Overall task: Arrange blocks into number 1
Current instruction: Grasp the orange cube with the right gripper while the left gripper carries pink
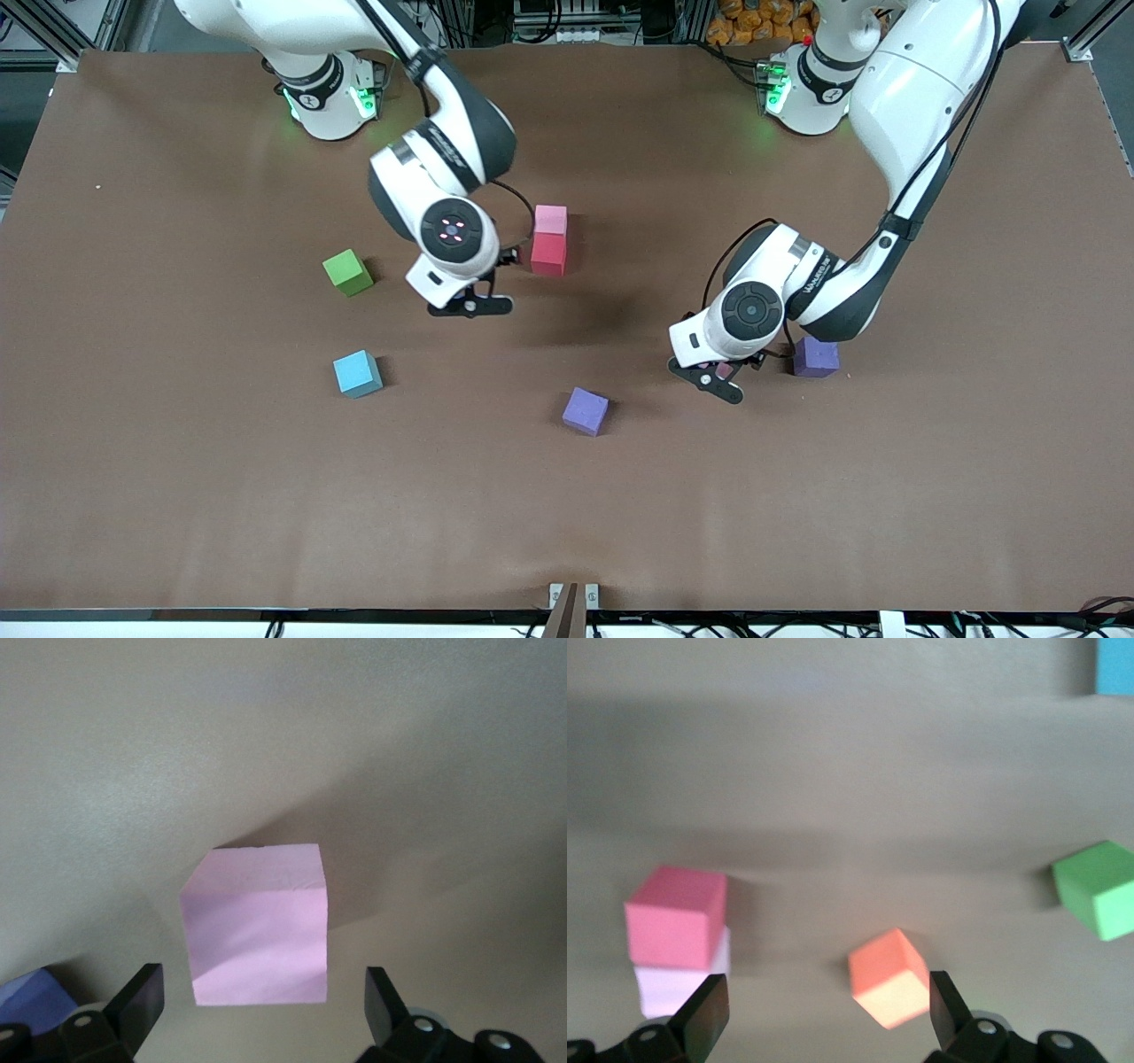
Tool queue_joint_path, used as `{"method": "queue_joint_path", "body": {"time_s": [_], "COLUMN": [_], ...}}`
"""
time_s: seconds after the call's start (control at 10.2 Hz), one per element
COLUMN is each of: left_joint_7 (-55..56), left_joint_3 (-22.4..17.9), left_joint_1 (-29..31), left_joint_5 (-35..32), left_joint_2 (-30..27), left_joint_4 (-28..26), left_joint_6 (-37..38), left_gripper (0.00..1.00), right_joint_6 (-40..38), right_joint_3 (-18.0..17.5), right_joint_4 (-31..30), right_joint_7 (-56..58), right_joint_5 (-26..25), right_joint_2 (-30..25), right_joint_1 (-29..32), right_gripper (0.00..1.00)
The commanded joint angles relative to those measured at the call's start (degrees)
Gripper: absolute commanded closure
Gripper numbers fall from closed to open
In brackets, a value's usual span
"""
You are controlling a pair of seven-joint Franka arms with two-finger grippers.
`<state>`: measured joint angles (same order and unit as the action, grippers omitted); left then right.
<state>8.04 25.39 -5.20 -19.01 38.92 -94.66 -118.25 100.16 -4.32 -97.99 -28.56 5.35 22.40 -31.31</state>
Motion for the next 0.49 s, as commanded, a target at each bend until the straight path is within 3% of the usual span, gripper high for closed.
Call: {"method": "queue_joint_path", "body": {"time_s": [0.0,0.2,0.39], "left_joint_7": [-0.9,-0.9,-0.9], "left_joint_3": [0.2,-1.0,-1.7], "left_joint_1": [0.4,0.2,0.2], "left_joint_5": [-1.0,-1.0,-1.3], "left_joint_2": [0.6,0.9,1.5], "left_joint_4": [-0.2,-0.1,-0.1], "left_joint_6": [-1.9,-3.5,-4.4], "left_gripper": [0.00,0.00,0.00], "right_joint_6": [1.9,5.6,16.1], "right_joint_3": [-0.6,-0.8,-1.4], "right_joint_4": [-14.3,-21.6,-30.6], "right_joint_7": [6.1,12.0,15.4], "right_joint_5": [-1.0,-0.8,-0.5], "right_joint_2": [-11.1,-12.8,-13.3], "right_joint_1": [1.1,0.5,-1.7], "right_gripper": [0.00,0.00,0.00]}}
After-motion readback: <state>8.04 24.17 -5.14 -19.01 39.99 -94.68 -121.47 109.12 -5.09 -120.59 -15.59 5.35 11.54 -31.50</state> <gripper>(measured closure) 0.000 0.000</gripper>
